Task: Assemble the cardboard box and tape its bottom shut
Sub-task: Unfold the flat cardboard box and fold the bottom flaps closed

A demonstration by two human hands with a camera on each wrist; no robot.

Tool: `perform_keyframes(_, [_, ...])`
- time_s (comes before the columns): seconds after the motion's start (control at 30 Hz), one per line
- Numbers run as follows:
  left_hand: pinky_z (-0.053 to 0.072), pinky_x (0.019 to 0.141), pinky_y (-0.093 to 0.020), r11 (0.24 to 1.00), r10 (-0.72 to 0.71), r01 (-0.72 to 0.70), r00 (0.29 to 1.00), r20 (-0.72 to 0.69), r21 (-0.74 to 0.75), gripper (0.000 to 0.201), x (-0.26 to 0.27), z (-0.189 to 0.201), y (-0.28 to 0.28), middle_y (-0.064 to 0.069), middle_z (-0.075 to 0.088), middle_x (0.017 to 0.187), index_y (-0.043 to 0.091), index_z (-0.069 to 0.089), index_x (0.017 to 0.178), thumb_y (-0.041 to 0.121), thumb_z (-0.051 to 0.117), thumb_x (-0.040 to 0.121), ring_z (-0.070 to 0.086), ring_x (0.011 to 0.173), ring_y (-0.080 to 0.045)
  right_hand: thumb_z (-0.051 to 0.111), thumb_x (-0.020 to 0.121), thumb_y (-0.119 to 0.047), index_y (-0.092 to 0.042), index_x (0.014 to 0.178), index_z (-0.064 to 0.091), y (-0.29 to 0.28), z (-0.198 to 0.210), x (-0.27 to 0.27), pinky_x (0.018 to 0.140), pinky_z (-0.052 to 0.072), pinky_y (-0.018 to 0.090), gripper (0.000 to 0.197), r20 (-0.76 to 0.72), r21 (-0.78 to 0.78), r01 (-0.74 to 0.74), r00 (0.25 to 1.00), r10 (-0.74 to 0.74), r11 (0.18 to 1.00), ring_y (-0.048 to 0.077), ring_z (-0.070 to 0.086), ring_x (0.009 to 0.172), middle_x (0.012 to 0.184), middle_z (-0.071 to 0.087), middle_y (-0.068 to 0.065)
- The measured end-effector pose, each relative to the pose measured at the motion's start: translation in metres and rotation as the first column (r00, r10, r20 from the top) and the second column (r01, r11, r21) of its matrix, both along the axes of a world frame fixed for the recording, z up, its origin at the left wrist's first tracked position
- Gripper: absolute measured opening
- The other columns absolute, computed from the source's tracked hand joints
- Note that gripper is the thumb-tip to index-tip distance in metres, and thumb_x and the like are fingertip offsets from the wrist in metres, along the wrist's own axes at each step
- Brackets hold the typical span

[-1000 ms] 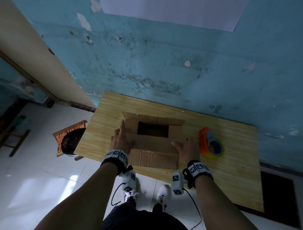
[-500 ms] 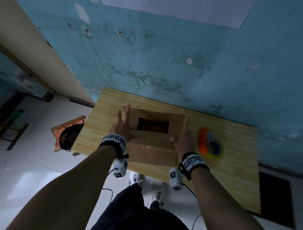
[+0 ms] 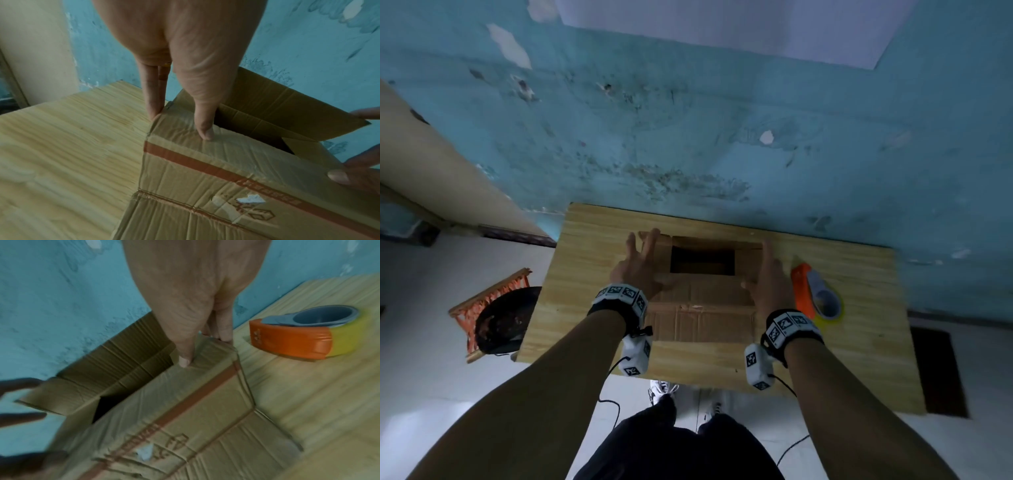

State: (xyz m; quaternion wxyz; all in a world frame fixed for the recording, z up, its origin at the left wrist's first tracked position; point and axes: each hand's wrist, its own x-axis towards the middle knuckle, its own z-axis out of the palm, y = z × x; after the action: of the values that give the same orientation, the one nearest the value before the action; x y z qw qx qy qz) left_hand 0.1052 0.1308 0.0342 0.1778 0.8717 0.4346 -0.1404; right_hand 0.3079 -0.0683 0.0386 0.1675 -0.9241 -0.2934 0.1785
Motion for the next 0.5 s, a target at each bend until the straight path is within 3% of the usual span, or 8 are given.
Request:
perform_keyframes(0.03, [0.063,0.082,-0.049,0.999,-0.029,0.029,1.0,-0.001,0.027,0.11,0.0,-0.002,0.002,-0.009,0.005,0.169,0.034,0.01,0.158,0.051,0.082,0.077,0.05,0.136,-0.041,0.081,0.094,-0.015,-0.024,0.163,0.024,-0.003,-0.001,-0.002,0.084,0.064,0.043,0.089,0.012,-0.008,0.004,1.0,-0.004,1.0,0.037,0.075,0.105,0.14,0.06,0.023])
perform_keyframes(0.1, [0.059,0.09,-0.051,0.993,-0.109,0.11,0.993,-0.051,0.029,0.076,0.0,-0.006,0.003,-0.007,0.014,0.164,0.041,0.033,0.148,0.041,0.076,0.086,0.031,0.148,-0.046,0.072,0.102,-0.025,-0.015,0.156,0.041,-0.01,-0.005,-0.007,0.083,0.059,0.039,0.063,0.03,-0.063,-0.023,0.999,0.025,0.998,0.038,0.072,0.108,0.138,0.058,0.02])
perform_keyframes(0.17, [0.053,0.1,-0.05,0.988,-0.152,0.152,0.981,-0.119,-0.009,0.061,-0.003,-0.01,0.005,-0.004,0.013,0.163,0.045,0.042,0.147,0.036,0.069,0.093,0.019,0.153,-0.044,0.063,0.107,-0.032,-0.012,0.15,0.051,-0.018,-0.008,-0.011,0.082,0.054,0.035,0.048,0.02,-0.074,-0.05,0.998,0.051,0.996,0.036,0.071,0.108,0.132,0.062,0.017])
perform_keyframes(0.27, [0.052,0.103,-0.052,0.994,-0.075,0.072,0.997,-0.026,-0.078,0.074,-0.003,-0.012,0.01,0.002,0.012,0.167,0.038,0.036,0.151,0.054,0.066,0.085,0.04,0.146,-0.037,0.066,0.104,-0.035,-0.013,0.145,0.058,-0.026,-0.013,-0.014,0.08,0.053,0.03,0.047,-0.025,-0.011,-0.047,0.999,0.046,0.999,0.028,0.072,0.107,0.122,0.071,0.011])
perform_keyframes(0.37, [0.051,0.103,-0.051,0.996,0.027,-0.028,1.0,-0.003,-0.088,0.075,-0.003,-0.005,0.004,-0.002,0.021,0.165,0.033,0.04,0.151,0.046,0.073,0.086,0.051,0.136,-0.038,0.064,0.102,-0.048,-0.015,0.153,0.057,-0.032,-0.022,-0.008,0.087,0.062,0.035,0.061,-0.051,0.073,-0.013,0.999,0.017,0.997,0.027,0.075,0.11,0.125,0.076,0.009])
perform_keyframes(0.43, [0.048,0.107,-0.052,0.997,0.038,-0.038,0.999,-0.004,-0.072,0.067,-0.004,-0.006,-0.004,-0.004,0.025,0.166,0.034,0.043,0.15,0.038,0.071,0.089,0.045,0.14,-0.039,0.06,0.105,-0.045,-0.014,0.153,0.056,-0.033,-0.026,-0.002,0.074,0.058,0.025,0.057,-0.078,0.096,0.002,0.997,0.005,0.995,0.027,0.077,0.1,0.119,0.078,0.01])
perform_keyframes(0.5, [0.046,0.109,-0.058,0.995,0.07,-0.068,0.997,0.026,-0.073,0.067,-0.008,-0.013,-0.014,0.001,0.019,0.169,0.043,0.036,0.151,0.027,0.066,0.094,0.035,0.146,-0.043,0.06,0.107,-0.039,-0.017,0.149,0.052,-0.033,-0.024,0.0,0.057,0.047,0.019,0.047,-0.128,0.121,0.005,0.992,0.011,0.993,0.023,0.074,0.082,0.109,0.078,0.011])
